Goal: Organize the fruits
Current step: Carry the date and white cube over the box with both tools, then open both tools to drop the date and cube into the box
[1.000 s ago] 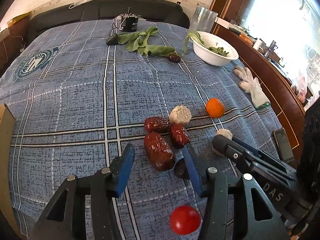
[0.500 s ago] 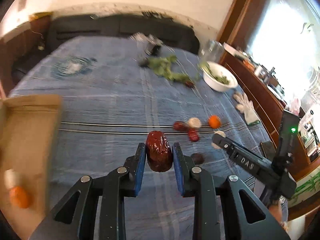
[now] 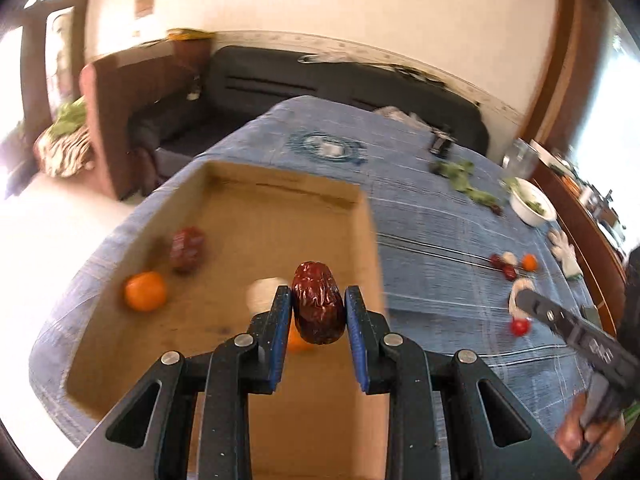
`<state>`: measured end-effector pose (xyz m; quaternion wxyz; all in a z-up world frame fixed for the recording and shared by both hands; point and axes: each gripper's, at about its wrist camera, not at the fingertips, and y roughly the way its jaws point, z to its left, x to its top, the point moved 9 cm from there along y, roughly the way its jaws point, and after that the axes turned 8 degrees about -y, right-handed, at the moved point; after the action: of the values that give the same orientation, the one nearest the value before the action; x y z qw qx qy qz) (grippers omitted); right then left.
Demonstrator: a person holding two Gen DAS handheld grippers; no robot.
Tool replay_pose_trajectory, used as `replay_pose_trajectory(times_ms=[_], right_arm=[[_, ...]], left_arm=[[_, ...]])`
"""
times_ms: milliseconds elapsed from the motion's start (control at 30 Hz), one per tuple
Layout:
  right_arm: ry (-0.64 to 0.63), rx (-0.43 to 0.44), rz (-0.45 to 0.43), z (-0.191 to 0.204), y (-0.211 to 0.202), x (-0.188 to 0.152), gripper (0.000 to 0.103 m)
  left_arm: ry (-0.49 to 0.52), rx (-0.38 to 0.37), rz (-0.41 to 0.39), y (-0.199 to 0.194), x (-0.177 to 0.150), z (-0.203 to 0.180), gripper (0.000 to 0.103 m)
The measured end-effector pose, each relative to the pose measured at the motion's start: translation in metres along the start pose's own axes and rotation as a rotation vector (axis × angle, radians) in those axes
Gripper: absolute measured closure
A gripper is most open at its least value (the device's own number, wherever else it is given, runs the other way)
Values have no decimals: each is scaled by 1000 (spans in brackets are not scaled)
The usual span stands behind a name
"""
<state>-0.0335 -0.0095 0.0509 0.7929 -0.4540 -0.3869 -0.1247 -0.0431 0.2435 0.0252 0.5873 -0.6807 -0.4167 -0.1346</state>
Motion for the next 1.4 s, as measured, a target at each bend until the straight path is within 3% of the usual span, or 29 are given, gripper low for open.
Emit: replay_pose_trajectory(times_ms=[267,500,933,1033,1100,1200,1400], right_arm=[[-180,169,99,124,39,-19,63],[-328,147,159,172,69,-42,63],[-397,88,204,183,95,-63,63],[-408,86,203,185,94,-64,63],[-410,87,192,186,90,-63,60],[-400,87,164,184,81,-58,55],[-361,75,114,167,59,-47,54]], left_arm=[[-19,173,-67,-12,3,67,77],[-67,218,-61,-11,-1,103,76],[-100,214,-53,-16,-7,113,76],[-98,213,-66,-21,-6,111,67],[-90,216,-85,-26,-4,107,56],[-79,217,-105,-34,-1,101,52],[-57,205,-128,-46,1,85,47]])
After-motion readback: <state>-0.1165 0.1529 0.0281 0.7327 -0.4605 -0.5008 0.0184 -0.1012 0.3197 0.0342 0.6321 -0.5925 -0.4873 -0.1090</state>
